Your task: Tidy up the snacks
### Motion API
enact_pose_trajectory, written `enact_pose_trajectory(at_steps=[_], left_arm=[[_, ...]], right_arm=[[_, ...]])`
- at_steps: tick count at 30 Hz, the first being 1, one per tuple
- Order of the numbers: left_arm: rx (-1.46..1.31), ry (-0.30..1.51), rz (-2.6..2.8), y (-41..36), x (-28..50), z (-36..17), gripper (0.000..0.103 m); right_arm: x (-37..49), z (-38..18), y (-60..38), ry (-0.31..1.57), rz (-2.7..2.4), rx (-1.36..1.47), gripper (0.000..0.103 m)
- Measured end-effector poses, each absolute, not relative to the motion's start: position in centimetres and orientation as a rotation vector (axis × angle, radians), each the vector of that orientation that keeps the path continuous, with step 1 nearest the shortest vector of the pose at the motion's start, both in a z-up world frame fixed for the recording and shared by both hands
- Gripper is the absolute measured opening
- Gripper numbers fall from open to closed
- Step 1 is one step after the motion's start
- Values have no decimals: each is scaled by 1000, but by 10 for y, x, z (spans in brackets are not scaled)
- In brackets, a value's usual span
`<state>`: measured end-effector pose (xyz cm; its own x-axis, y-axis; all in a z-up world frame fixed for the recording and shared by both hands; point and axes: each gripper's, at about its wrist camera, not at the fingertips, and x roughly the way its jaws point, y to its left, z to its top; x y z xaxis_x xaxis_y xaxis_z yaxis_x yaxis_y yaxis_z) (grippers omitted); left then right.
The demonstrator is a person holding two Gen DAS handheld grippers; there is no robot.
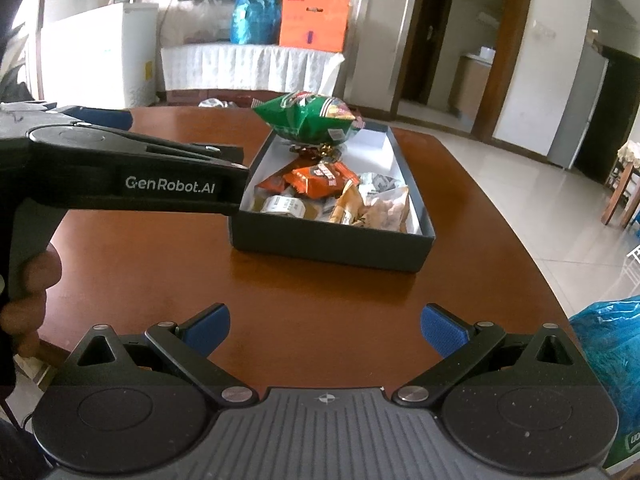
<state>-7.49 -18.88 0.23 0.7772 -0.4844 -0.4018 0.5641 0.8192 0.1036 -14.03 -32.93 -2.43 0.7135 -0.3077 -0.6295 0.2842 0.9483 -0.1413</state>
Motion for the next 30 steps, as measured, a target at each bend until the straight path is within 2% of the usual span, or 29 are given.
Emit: enact_pose_trajectory(at_steps=[30], left_arm=[[236, 331, -589, -193, -74, 0, 103]], right_arm=[[-139, -28, -330, 710, -326, -42, 103]])
